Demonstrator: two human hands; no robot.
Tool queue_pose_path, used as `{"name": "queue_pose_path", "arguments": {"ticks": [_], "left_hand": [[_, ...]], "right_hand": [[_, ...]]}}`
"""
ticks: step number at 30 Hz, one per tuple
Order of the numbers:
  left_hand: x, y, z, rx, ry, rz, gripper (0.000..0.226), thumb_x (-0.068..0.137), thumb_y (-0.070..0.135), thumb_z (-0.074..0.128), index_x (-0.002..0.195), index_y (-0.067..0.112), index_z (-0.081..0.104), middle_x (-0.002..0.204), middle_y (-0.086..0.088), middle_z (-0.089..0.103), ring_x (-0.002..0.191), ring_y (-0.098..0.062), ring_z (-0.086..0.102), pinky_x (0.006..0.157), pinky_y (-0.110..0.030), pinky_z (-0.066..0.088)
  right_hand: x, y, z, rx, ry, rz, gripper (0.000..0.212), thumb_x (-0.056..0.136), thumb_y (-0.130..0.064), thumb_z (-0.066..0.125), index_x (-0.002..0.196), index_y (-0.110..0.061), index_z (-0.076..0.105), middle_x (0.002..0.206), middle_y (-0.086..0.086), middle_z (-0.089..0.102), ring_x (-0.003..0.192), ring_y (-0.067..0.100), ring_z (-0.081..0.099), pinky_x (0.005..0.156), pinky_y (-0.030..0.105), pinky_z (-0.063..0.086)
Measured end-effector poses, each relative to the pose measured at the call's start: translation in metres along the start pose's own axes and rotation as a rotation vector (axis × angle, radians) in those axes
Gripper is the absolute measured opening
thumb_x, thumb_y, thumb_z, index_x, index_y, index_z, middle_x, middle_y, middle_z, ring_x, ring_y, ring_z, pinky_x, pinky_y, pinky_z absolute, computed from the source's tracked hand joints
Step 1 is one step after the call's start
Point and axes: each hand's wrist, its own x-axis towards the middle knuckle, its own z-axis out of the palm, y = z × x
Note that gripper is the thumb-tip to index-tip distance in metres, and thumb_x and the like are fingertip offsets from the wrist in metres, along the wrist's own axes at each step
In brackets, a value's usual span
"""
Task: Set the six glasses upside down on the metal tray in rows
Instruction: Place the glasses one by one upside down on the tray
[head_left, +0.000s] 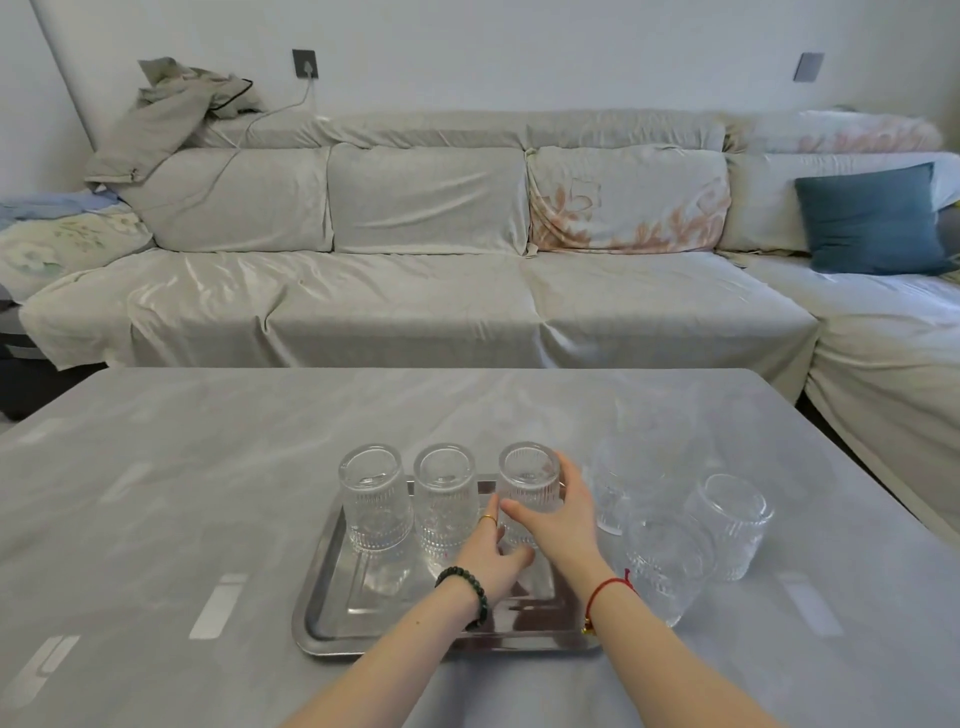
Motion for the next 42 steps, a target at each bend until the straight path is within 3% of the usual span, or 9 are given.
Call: {"name": "queue_pose_path", "arguments": {"ticks": [2,9,11,15,18,24,29,33,42], "left_hand": [[0.003,-0.001,0.0,0.0,0.003,-0.004,0.085,0.082,0.019,0.056,0.141,0.032,-0.005,0.15,-0.014,0.022,0.119,-0.014,0.048,0.074,-0.01,0.044],[-0.006,-0.004,0.005,0.007,0.011,0.019,0.088,0.082,0.017,0.057,0.141,0.021,-0.008,0.153,-0.009,0.015,0.139,-0.022,0.02,0.11,-0.032,0.026],[-0.015,-0.005,0.007,0.044,0.011,0.041,0.084,0.083,0.016,0.056,0.142,0.019,-0.004,0.148,0.001,0.025,0.135,-0.015,0.029,0.11,-0.028,0.028],[-0.039,-0.003,0.02,0.162,0.007,0.09,0.072,0.085,0.02,0.051,0.142,0.023,0.006,0.098,0.021,0.039,0.073,0.01,0.041,0.062,-0.011,0.037],[-0.054,0.003,0.036,0.179,-0.032,0.12,0.069,0.087,0.023,0.049,0.142,0.02,0.007,0.128,0.01,0.046,0.109,-0.005,0.05,0.093,-0.013,0.039],[-0.058,0.031,0.078,0.02,-0.161,0.137,0.079,0.082,0.028,0.06,0.142,0.019,0.009,0.15,-0.001,0.023,0.135,-0.01,0.025,0.11,-0.024,0.024],[-0.049,0.047,0.095,-0.06,-0.159,0.065,0.086,0.078,0.021,0.065,0.142,0.016,0.007,0.089,0.019,0.04,0.076,0.003,0.046,0.073,-0.007,0.041],[-0.049,0.047,0.09,-0.123,-0.121,0.059,0.085,0.076,0.02,0.069,0.14,0.015,0.013,0.135,-0.006,0.039,0.106,-0.013,0.049,0.091,-0.022,0.04],[-0.07,0.036,0.041,-0.624,-0.054,-0.1,0.067,0.068,0.04,0.074,0.123,0.016,0.043,0.106,-0.002,0.061,0.08,-0.025,0.066,0.064,-0.032,0.059]], "right_hand": [[0.001,0.001,0.001,-0.003,-0.007,0.008,0.079,0.06,-0.021,0.082,0.127,-0.027,0.041,0.128,-0.003,0.052,0.12,0.016,0.045,0.102,0.035,0.039],[-0.015,-0.017,-0.017,-0.179,-0.182,0.011,0.09,0.075,-0.026,0.07,0.143,-0.017,0.011,0.151,0.005,0.02,0.138,0.02,0.02,0.114,0.037,0.022],[-0.038,-0.024,-0.033,-0.157,-0.023,-0.175,0.071,0.078,-0.022,0.067,0.136,-0.024,0.027,0.142,0.001,0.035,0.131,0.015,0.033,0.107,0.028,0.029],[-0.09,-0.012,-0.067,-0.069,0.527,-0.467,0.05,0.076,-0.01,0.063,0.118,-0.028,0.043,0.118,0.005,0.052,0.112,0.017,0.048,0.099,0.023,0.038],[-0.108,0.008,-0.08,-0.084,0.679,-0.339,0.061,0.072,-0.005,0.071,0.124,-0.018,0.04,0.124,0.01,0.047,0.117,0.025,0.045,0.099,0.026,0.037],[-0.093,0.027,-0.093,0.04,0.279,0.075,0.09,0.066,-0.011,0.077,0.138,-0.017,0.023,0.139,0.008,0.042,0.123,0.022,0.043,0.103,0.036,0.037],[-0.075,0.025,-0.103,-0.065,0.186,0.147,0.076,0.065,-0.008,0.075,0.129,-0.013,0.034,0.123,0.012,0.057,0.096,0.019,0.051,0.082,0.026,0.037],[-0.075,0.025,-0.112,-0.095,0.16,0.105,0.073,0.055,-0.009,0.08,0.117,-0.017,0.043,0.11,0.001,0.056,0.097,0.019,0.054,0.081,0.03,0.043],[-0.092,-0.026,-0.098,-0.394,-0.182,-0.314,0.087,0.055,-0.028,0.08,0.131,-0.026,0.038,0.113,-0.006,0.043,0.111,0.008,0.043,0.089,0.012,0.03]]}}
